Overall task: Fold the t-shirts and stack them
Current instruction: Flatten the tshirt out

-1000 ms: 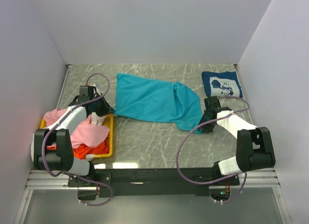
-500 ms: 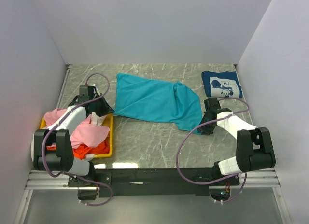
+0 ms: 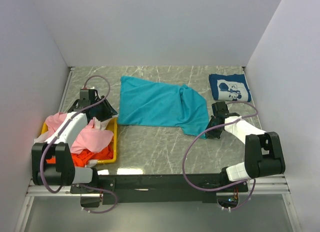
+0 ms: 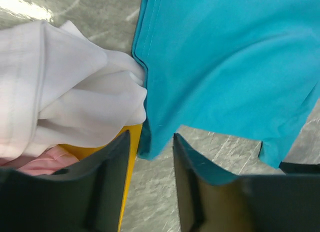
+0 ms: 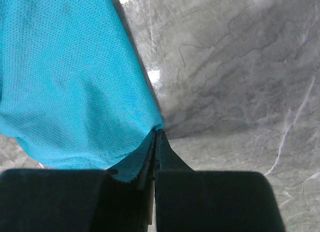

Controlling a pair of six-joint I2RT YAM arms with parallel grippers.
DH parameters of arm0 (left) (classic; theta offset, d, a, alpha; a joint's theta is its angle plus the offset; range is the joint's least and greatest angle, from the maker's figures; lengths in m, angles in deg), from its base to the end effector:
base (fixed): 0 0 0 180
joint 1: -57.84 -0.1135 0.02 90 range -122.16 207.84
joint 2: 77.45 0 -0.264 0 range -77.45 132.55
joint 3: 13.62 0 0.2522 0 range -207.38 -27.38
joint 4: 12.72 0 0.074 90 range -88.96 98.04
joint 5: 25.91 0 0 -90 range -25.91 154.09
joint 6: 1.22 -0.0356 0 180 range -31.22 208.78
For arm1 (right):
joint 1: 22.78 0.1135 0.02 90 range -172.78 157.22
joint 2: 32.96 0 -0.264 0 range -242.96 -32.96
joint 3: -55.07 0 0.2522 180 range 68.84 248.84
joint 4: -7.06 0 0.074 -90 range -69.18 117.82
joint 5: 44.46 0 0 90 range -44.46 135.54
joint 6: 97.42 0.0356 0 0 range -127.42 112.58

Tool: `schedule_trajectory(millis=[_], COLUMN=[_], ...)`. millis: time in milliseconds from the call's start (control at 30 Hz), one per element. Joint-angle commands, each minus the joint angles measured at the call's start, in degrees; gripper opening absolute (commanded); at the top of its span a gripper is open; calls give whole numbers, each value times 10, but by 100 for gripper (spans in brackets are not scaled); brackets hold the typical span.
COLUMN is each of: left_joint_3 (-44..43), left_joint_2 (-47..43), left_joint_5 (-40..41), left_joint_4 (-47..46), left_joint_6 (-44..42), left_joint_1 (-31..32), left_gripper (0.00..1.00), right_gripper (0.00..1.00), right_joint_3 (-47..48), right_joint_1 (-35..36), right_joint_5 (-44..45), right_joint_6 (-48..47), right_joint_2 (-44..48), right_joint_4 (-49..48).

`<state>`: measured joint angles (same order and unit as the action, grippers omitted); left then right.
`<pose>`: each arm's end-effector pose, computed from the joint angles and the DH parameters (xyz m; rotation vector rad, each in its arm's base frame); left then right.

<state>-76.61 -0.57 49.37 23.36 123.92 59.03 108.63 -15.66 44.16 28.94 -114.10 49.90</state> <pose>0.2744 -0.0147 0.2270 -0.6155 2.4179 -0.5889 0.2377 0.0305 0.1543 0.7075 2.7353 0.2122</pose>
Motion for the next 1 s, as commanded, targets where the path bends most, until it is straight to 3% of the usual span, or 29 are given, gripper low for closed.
schedule_trajectory(millis=[0, 133, 433, 967], left_joint_3=[-3, 11, -2, -9], left_joint_2=[-39, -71, -63, 12], left_joint_5=[34, 65, 73, 91], left_joint_4=[9, 8, 16, 46], left_joint_6=[20, 33, 27, 60], left_joint_1=[-1, -1, 41, 171], left_gripper=[47, 50, 45, 44], right_gripper=[0, 0, 0, 0], right_joint_3=[-21, -25, -34, 3], right_joint_1=[-3, -2, -12, -160], right_joint_5=[0, 0, 13, 60], right_joint_6=[-3, -3, 5, -18], right_joint_2=[-1, 5, 35, 93], right_joint_4=[2, 4, 17, 85])
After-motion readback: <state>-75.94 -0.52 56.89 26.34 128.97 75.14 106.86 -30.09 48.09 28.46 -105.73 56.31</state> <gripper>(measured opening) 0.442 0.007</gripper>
